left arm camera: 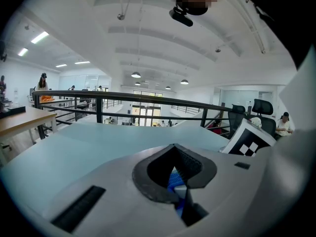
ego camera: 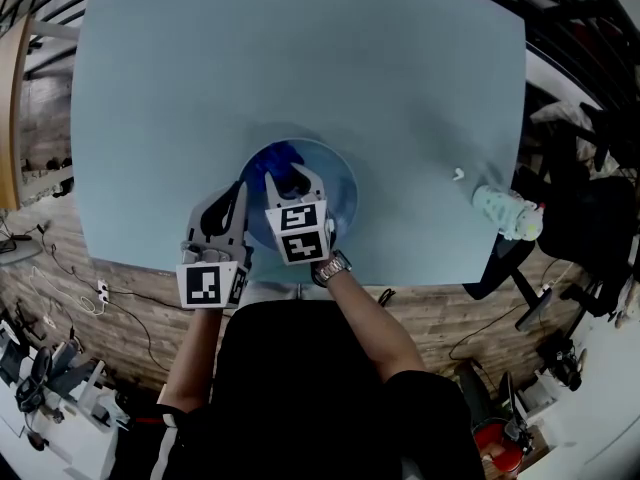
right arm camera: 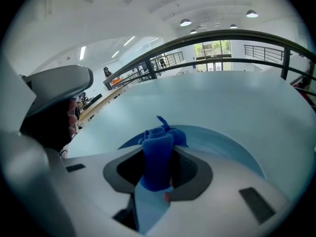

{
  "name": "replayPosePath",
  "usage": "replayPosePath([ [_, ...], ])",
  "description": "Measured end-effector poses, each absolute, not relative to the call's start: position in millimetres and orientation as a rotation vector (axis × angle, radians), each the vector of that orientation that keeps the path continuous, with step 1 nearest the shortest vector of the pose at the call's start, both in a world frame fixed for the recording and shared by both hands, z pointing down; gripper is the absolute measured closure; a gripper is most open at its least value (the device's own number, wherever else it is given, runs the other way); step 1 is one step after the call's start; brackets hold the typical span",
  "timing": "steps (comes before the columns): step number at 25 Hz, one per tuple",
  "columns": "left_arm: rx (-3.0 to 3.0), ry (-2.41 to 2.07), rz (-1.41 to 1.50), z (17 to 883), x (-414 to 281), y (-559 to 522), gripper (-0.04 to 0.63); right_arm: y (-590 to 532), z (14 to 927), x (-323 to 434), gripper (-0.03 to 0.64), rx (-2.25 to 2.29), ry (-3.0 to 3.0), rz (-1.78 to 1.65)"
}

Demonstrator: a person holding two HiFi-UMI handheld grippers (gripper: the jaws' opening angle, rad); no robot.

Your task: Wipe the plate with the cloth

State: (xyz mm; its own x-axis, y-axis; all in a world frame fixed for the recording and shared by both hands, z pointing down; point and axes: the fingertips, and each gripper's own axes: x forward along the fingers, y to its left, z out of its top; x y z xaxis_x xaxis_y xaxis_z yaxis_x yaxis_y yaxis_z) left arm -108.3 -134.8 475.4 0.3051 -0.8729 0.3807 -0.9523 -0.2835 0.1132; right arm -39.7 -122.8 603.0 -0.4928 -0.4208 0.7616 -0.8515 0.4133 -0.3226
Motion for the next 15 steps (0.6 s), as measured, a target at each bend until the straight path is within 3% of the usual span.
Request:
replayPosePath([
  [15, 2.298, -1.613, 0.331, 474, -96, -138, 0.595, -134, 606, -6, 0.497, 1.185, -2.024, 0.996],
])
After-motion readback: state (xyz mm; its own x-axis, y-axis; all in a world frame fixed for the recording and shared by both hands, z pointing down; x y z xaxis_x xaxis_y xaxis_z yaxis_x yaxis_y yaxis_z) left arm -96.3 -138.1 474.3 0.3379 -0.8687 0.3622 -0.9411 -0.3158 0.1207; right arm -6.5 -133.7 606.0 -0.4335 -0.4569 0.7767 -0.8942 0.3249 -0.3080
